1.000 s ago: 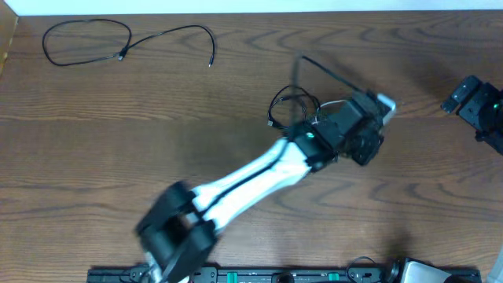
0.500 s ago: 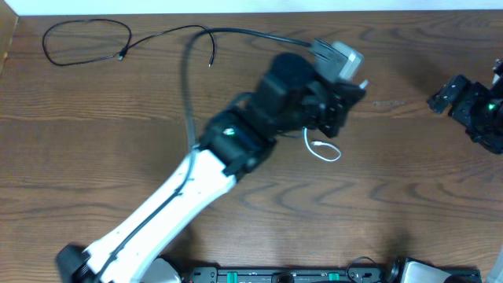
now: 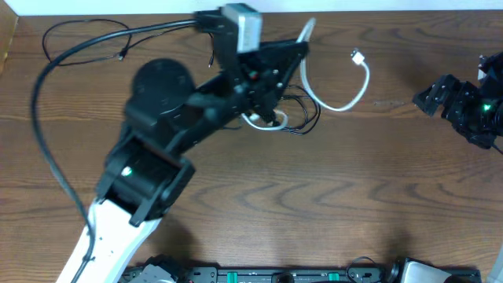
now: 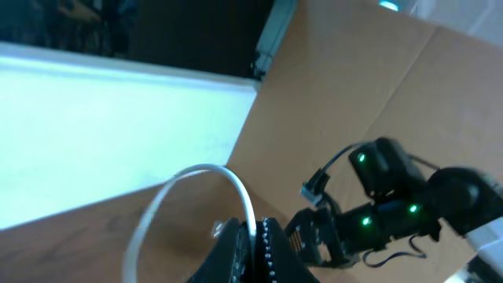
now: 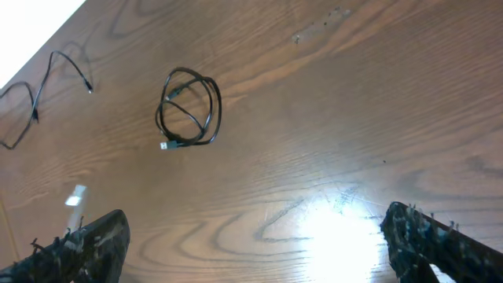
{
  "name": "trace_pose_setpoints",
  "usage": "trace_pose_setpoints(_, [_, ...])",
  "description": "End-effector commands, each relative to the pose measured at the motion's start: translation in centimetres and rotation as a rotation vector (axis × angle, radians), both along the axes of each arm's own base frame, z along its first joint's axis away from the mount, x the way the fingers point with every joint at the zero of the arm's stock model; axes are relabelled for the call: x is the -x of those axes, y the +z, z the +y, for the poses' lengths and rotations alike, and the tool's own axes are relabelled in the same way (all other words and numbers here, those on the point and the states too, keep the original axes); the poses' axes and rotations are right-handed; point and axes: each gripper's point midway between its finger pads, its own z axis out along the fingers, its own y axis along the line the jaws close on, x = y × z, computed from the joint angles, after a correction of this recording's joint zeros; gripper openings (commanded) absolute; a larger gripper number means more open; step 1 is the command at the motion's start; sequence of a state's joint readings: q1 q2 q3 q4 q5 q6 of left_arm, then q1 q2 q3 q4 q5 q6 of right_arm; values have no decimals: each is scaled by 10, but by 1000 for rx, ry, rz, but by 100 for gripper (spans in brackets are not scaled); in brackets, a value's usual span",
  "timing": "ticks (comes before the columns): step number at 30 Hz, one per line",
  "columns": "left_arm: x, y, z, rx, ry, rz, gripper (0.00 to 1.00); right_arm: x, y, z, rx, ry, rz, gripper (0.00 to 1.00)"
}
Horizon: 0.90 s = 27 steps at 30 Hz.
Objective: Untangle cables
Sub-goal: 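Lift the white cable with the left gripper and carry it to the left, then lay the white cable at the far left edge and open the left gripper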
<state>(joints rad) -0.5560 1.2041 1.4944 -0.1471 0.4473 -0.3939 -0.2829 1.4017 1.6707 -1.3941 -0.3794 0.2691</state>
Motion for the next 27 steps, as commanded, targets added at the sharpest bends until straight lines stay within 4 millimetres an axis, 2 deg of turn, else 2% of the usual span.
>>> trace_pose_setpoints(1, [3,13,16,25,21,-16,8,1,-6,8,-15,40,13,99])
trace_pose_setpoints(5, [-12,10,40,16,102,-1,8,2,-12,9,-20,41,30,99])
trace_pose_setpoints(6, [-24,5,55,7,152,17,7,3,-15,9,-22,42,41,99])
trace_pose_setpoints(13, [-59,-13,122,-18,360,88,8,5,-22,10,-26,44,58,99])
trace_pose_setpoints(21, [-104,-54,193,-46,558,224,7,4,-22,9,-25,44,54,99])
trace_pose_setpoints(24, [-125,-69,226,-21,640,274,7,4,-22,10,-26,44,55,99])
trace_pose_setpoints(27, [-146,-90,270,31,739,355,8,5,-22,10,-27,44,59,99])
